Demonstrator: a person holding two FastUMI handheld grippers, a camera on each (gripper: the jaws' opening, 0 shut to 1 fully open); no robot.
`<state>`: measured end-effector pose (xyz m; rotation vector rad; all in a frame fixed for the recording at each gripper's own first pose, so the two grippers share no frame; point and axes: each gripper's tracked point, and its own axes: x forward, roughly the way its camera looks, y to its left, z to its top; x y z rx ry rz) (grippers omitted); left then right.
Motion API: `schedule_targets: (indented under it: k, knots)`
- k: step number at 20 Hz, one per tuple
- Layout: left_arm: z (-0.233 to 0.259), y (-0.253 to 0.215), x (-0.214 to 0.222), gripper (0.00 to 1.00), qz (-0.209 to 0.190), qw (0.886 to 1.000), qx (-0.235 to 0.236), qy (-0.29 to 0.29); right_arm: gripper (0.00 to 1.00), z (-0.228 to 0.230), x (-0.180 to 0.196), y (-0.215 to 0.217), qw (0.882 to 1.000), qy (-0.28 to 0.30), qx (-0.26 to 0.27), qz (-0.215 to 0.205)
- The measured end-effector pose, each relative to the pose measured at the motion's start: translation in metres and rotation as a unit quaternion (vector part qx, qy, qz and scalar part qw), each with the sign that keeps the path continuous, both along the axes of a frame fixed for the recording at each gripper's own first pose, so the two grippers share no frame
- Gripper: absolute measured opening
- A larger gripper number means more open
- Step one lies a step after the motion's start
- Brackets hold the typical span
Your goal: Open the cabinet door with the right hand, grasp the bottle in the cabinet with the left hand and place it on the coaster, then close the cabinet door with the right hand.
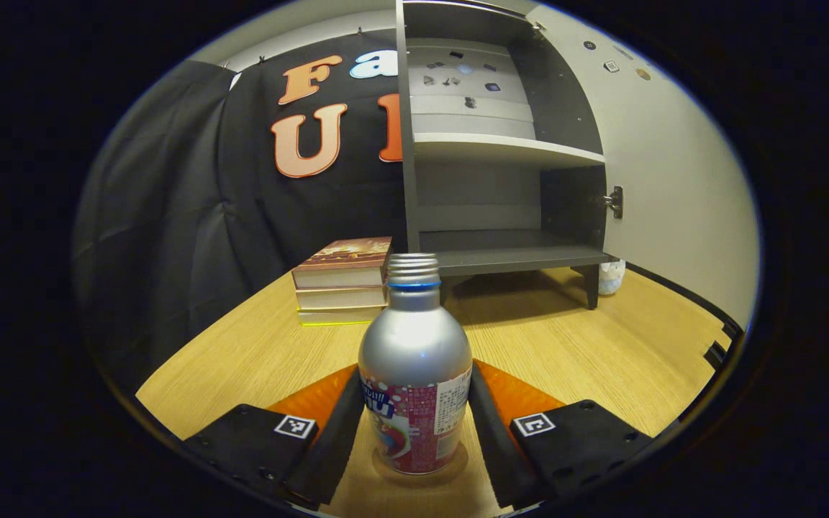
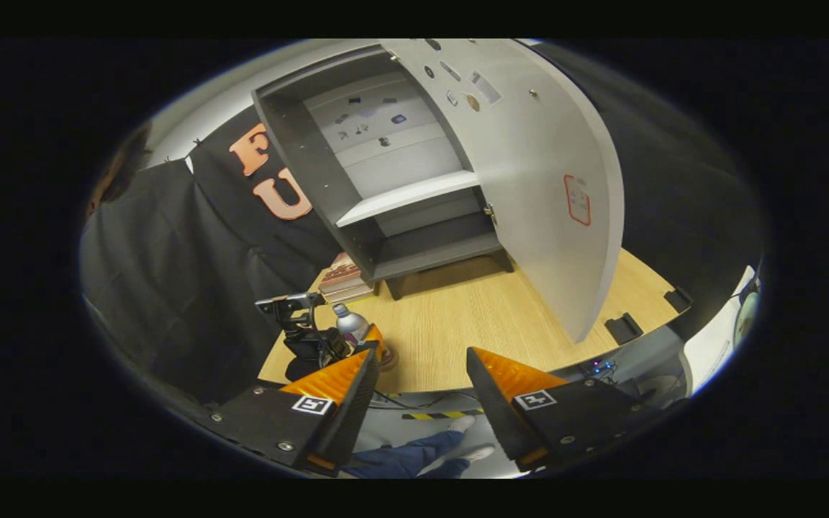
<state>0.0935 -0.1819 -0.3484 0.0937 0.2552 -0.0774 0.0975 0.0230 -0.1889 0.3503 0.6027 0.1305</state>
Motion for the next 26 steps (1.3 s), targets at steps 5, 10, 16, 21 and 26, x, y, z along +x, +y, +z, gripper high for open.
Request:
schedule_targets:
  k: [5, 10, 16, 21, 26]
  knots:
    - [-0.004, 0.002, -0.017, 0.86, 0.01, 1.0, 0.003, 0.014, 0.77, -0.006, -0.002, 0.001, 1.0, 0.006, 0.01, 0.003]
    - [-0.007, 0.003, -0.022, 0.87, 0.01, 1.0, 0.001, 0.028, 0.77, -0.01, -0.009, 0.001, 1.0, 0.011, 0.016, 0.007]
    - [0.017, 0.003, -0.03, 0.96, 0.003, 1.0, -0.012, 0.009, 0.77, -0.006, -0.014, 0.009, 1.0, 0.004, 0.021, 0.017]
    - [0.066, 0.007, -0.036, 0.95, 0.009, 1.0, -0.007, -0.028, 0.77, 0.007, -0.018, 0.011, 0.999, -0.016, 0.033, 0.02]
    - [0.119, 0.009, -0.049, 0.96, -0.004, 0.998, -0.006, -0.064, 0.77, 0.04, -0.025, 0.002, 0.998, -0.06, 0.033, 0.015]
